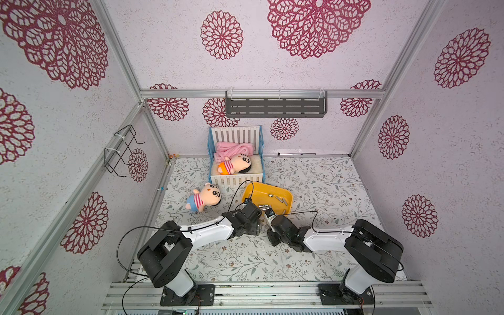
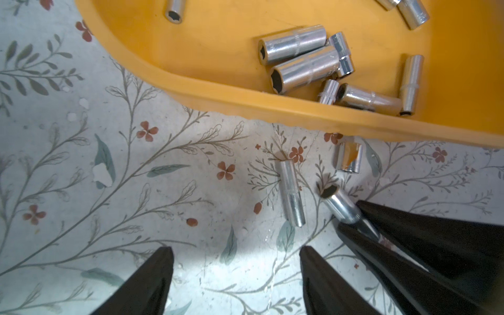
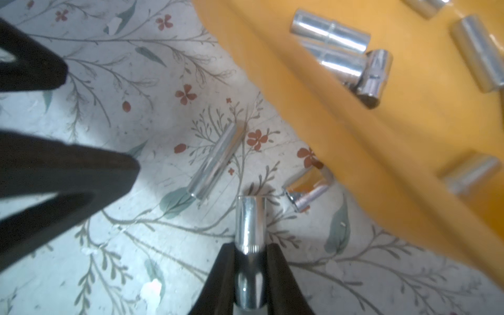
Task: Put the screws on the desktop into the storage box
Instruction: Pick up the screw from the center of the board, then place the screw in the storage box.
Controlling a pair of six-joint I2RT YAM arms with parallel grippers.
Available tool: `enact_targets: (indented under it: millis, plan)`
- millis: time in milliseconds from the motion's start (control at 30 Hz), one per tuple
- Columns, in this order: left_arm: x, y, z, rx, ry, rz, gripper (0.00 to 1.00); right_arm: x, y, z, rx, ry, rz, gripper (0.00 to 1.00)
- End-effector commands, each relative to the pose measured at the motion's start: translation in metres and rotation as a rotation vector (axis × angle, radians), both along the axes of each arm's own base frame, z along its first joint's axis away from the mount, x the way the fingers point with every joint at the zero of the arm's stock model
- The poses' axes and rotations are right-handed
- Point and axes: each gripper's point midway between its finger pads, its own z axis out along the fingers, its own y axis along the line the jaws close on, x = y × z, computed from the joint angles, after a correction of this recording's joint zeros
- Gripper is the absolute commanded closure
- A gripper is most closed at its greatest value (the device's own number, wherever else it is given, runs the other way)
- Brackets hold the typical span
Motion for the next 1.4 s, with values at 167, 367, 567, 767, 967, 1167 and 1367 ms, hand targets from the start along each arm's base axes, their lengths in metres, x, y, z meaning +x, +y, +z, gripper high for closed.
enact_targets:
  millis: [167, 367, 567, 767, 967, 1167, 1367]
  plan:
    - [0.007, -0.009, -0.002, -0.005, 0.008, -0.028, 0.22, -0.008, 0.003, 0.053, 0.154, -0.095, 0.045, 0.92]
    - [0.007, -0.012, -0.005, -0.005, 0.014, -0.037, 0.22, -0.006, -0.014, 0.109, 0.308, -0.209, -0.036, 0.99]
    - [0.007, -0.016, -0.006, -0.015, 0.020, -0.050, 0.22, 0.033, -0.047, 0.157, 0.379, -0.256, -0.256, 1.00]
    - [0.008, -0.015, -0.004, -0.016, 0.009, -0.045, 0.22, 0.078, -0.038, 0.138, 0.316, -0.154, -0.330, 1.00]
    - [0.008, -0.013, 0.003, -0.021, -0.007, -0.046, 0.22, 0.121, -0.033, 0.095, 0.241, -0.066, -0.406, 0.98]
    - [0.008, -0.009, 0.011, -0.025, -0.032, -0.038, 0.22, 0.136, -0.026, 0.098, 0.242, -0.061, -0.403, 0.78]
    - [0.010, -0.003, 0.018, -0.011, -0.055, -0.028, 0.22, 0.128, -0.028, 0.121, 0.282, -0.085, -0.385, 0.57]
